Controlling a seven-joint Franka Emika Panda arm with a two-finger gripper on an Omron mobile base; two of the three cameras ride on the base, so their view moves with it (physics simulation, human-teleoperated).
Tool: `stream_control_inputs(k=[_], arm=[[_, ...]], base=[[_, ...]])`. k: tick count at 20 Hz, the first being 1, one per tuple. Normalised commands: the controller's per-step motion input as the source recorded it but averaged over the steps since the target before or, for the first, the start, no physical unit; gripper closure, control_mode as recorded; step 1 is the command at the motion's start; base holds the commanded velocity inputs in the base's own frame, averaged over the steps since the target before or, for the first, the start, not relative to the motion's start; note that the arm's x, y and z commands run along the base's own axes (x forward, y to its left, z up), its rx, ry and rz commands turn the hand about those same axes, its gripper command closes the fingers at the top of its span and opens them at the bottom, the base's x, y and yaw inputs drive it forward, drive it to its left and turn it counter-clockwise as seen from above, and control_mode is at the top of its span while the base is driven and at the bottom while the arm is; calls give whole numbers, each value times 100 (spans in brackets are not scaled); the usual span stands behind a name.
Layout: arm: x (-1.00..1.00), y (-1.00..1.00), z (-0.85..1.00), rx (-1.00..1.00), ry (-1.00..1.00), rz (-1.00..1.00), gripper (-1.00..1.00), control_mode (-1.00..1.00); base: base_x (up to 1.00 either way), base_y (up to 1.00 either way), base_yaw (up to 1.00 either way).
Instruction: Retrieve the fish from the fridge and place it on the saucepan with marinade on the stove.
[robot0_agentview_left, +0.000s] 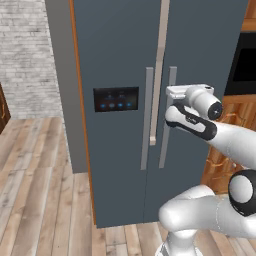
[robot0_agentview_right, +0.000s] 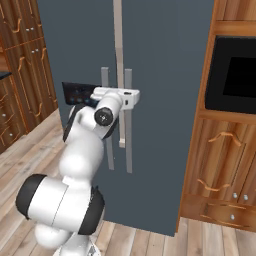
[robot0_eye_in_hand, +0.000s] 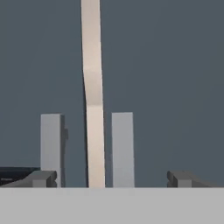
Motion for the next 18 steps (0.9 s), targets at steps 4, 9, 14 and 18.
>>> stream_control_inputs(k=[4, 9, 14, 18], arm=[[43, -2, -5, 0, 0, 0, -100, -100], [44, -2, -4, 0, 0, 0, -100, -100], [40, -9, -2, 0, 1, 0, -100, -100], [40, -11, -3, 0, 1, 0, -100, -100]], base=[[0, 0, 0], [0, 0, 0], [0, 0, 0], [0, 0, 0]])
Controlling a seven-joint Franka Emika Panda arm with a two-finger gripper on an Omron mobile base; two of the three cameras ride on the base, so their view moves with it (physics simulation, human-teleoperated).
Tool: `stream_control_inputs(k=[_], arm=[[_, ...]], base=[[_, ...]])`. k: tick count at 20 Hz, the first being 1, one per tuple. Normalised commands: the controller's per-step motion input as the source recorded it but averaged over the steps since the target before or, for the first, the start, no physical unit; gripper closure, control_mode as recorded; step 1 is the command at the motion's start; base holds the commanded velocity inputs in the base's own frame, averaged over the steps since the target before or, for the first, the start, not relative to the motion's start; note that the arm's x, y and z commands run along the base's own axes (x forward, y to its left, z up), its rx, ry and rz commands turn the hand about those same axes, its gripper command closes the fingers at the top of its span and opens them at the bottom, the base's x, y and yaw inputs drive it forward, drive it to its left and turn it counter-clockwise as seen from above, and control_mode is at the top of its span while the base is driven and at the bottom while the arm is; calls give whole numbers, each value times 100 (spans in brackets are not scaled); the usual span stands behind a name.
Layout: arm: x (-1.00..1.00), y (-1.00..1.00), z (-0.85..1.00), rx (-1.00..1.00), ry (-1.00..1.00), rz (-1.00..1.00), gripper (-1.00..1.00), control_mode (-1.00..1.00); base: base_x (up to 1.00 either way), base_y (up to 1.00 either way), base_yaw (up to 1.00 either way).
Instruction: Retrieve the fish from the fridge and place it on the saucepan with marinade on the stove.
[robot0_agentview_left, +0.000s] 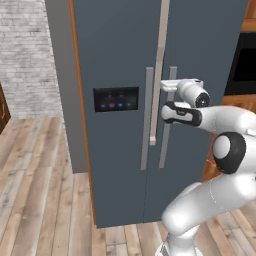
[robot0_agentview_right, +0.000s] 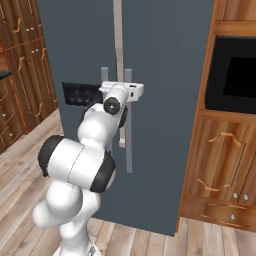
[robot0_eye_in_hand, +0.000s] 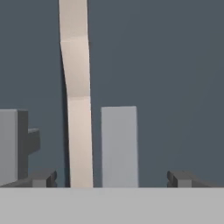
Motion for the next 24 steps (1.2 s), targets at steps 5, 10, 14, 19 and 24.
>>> stream_control_inputs(k=[5, 10, 14, 19, 24], arm=[[40, -10, -2, 0, 1, 0, -100, -100], [43, -7, -4, 0, 1, 0, -100, -100], [41, -3, -4, 0, 2, 0, 100, -100], [36, -3, 0, 0, 4, 0, 100, -100], [17, -1, 0, 0, 3, 0, 100, -100]], base=[[0, 0, 0], [0, 0, 0], [0, 0, 0], [0, 0, 0], [0, 0, 0]])
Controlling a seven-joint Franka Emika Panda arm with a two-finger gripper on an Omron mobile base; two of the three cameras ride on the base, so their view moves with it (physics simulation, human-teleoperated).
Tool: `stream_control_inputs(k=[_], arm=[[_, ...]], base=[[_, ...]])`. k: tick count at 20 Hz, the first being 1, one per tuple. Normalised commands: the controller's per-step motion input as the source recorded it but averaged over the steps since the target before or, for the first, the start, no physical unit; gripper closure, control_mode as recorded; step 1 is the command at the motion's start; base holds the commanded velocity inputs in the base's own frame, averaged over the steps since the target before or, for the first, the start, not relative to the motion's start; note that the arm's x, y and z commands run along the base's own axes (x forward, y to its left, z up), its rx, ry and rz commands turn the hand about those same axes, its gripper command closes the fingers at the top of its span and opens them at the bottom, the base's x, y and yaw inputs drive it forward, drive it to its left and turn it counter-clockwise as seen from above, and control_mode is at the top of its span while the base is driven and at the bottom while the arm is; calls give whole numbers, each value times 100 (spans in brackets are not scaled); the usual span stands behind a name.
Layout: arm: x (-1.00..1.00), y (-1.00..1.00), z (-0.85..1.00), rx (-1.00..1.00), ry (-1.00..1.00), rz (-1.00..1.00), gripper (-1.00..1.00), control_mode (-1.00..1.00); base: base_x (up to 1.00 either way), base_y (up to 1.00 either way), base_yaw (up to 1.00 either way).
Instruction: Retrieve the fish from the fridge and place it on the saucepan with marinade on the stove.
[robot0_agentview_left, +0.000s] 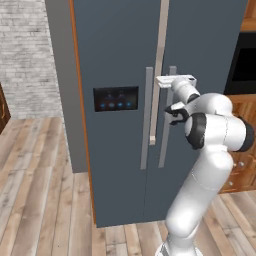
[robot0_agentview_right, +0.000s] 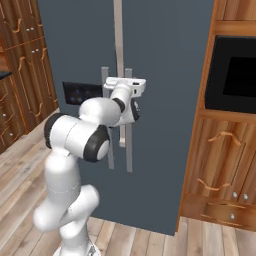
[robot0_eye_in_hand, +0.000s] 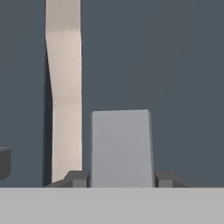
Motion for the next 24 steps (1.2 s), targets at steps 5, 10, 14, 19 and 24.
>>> stream_control_inputs(k=[5, 10, 14, 19, 24], arm=[[0, 0, 13, 0, 18, 0, 100, -100], [-5, 0, 17, 0, 39, 0, 100, -100], [-21, 0, 14, 0, 42, -5, 100, -100], [-25, 0, 6, 0, 37, -6, 100, -100], [-35, -17, 5, 0, 25, -6, 100, -100]], base=[[0, 0, 0], [0, 0, 0], [0, 0, 0], [0, 0, 0], [0, 0, 0]])
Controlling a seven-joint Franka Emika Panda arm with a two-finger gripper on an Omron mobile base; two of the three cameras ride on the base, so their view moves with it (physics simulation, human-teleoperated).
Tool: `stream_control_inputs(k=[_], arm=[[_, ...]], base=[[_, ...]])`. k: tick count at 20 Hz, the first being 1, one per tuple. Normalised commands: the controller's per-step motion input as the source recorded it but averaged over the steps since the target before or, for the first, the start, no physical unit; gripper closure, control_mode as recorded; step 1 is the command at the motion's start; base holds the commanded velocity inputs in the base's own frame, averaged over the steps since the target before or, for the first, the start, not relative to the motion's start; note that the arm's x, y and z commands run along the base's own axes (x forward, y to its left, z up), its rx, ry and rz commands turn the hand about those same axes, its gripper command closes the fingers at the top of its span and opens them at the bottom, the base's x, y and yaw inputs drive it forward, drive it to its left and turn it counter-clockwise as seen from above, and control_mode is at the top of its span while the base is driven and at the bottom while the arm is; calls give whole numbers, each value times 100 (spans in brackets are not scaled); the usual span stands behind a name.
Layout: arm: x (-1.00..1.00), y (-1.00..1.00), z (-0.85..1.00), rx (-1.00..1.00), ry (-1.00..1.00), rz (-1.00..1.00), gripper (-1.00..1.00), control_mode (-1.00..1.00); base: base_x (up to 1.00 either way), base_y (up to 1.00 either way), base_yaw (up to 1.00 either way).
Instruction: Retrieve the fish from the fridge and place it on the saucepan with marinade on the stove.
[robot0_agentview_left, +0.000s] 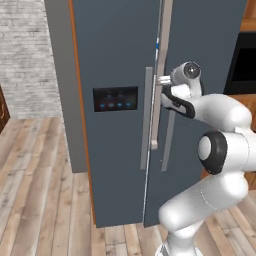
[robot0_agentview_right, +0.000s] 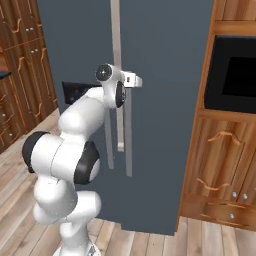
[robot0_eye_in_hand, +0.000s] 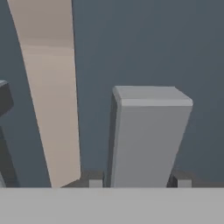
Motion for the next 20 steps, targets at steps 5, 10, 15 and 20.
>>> stream_control_inputs(k=[5, 10, 15, 20], arm=[[-50, -33, 0, 0, 9, -1, 100, -100], [-73, -33, 0, 0, 0, 0, 100, -100], [-79, -35, 0, 0, 0, 3, 100, -100], [-63, -45, 0, 0, 0, 1, 100, -100]], base=[[0, 0, 0], [0, 0, 0], [0, 0, 0], [0, 0, 0]])
